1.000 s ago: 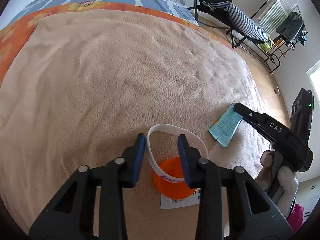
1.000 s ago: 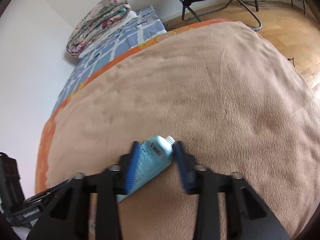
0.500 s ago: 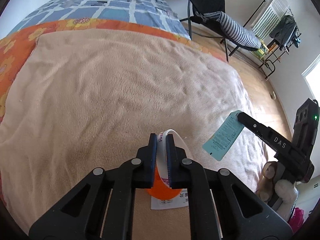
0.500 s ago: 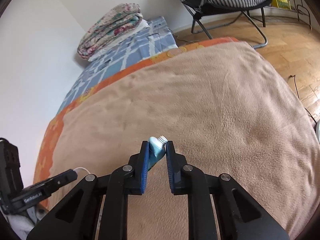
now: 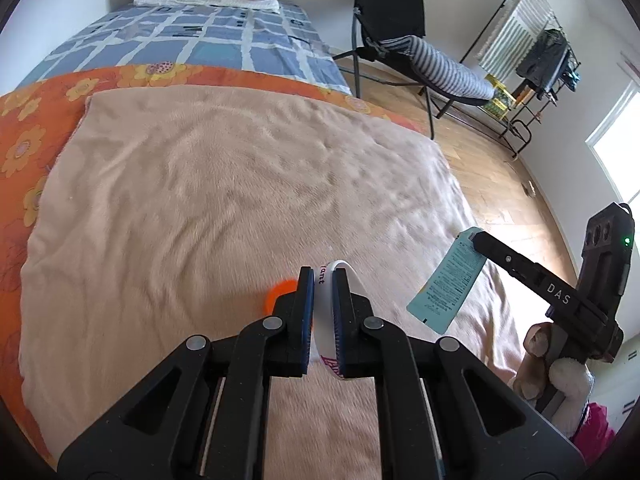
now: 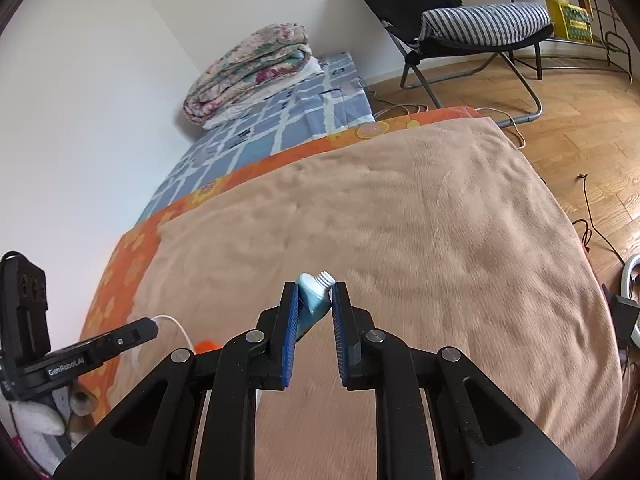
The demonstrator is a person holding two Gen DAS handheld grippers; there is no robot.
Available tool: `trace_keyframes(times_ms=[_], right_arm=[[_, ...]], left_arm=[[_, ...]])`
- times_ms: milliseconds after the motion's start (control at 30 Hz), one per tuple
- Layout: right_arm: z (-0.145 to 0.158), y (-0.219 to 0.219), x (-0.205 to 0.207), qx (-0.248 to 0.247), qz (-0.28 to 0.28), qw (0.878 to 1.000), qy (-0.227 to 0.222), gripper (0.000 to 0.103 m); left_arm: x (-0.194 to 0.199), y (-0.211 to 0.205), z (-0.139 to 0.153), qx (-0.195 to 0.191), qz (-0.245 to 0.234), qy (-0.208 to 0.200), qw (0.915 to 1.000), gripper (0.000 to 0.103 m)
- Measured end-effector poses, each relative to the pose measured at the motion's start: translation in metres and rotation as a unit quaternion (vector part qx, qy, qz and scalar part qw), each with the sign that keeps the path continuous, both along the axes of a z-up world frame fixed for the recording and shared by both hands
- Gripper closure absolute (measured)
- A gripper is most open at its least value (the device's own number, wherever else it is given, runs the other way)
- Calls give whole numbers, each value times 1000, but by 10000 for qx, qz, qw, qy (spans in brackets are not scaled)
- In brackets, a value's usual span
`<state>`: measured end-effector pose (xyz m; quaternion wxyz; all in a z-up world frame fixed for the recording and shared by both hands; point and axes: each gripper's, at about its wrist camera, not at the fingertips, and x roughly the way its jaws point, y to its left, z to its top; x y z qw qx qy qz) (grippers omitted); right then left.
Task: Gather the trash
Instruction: 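Carry the white band and blue tube over the blue basket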
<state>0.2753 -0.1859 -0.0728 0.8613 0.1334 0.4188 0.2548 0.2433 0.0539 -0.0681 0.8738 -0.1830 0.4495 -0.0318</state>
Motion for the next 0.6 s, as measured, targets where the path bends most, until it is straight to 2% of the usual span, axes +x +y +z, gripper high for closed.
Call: trace_keyframes(times_ms=[333, 600], right_arm=[[26, -8, -67, -236, 367, 9986, -297, 88], [33, -7, -128, -360, 712, 9960, -399, 88]], left_arm=[[-73, -15, 18, 101, -85, -150, 9998, 96], [-137, -34, 21, 251, -192, -246, 9992, 96]])
